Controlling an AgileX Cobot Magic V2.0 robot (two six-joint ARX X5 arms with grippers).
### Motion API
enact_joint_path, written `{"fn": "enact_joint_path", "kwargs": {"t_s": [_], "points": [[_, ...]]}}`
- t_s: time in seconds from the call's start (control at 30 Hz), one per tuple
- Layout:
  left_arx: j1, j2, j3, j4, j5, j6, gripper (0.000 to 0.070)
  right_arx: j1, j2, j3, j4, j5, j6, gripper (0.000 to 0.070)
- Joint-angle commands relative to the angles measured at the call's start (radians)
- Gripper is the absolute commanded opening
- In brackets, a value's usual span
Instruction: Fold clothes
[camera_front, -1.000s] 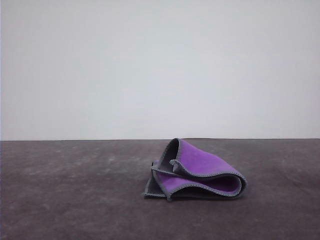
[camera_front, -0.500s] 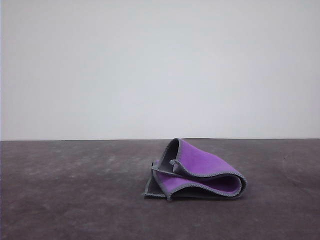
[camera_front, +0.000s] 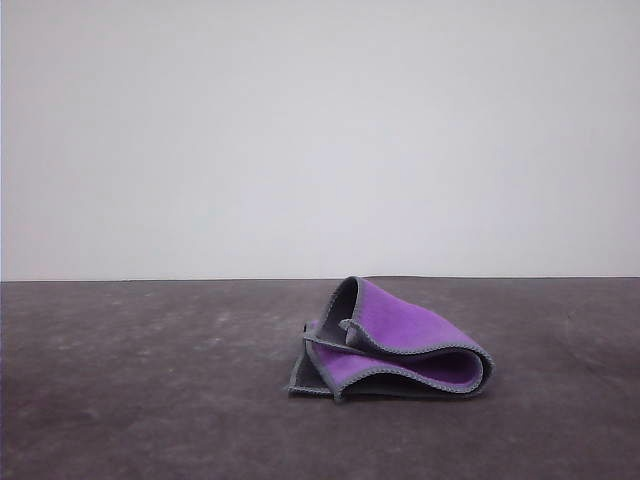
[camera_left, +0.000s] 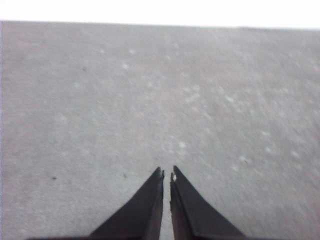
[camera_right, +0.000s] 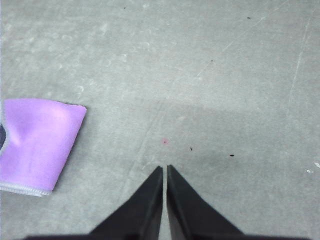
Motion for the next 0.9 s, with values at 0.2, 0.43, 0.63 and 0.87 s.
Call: {"fn": "enact_joint_path", "kwargs": {"t_s": [0.2, 0.43, 0.63, 0.87], "points": [[0.015, -0.047, -0.049, 0.004, -0.029, -0.023, 0.0011, 0.001, 0.005, 0.013, 0.012, -0.002, 0.006, 0.0007], [0.015, -0.047, -0.064, 0.041, -0.028, -0.036, 0.0011, 0.001, 0.005, 0.013, 0.013, -0.002, 0.006, 0.0007], [0.015, -0.047, -0.064, 0.042, -0.028, -0.058, 0.0011, 0.001, 0.005, 0.013, 0.014, -0.002, 0.006, 0.0007], [0.015, -0.047, -0.064, 0.041, -0.028, -0.057, 0.0011, 0.002, 0.005, 0.013, 0.014, -0.002, 0.006, 0.0007]]}}
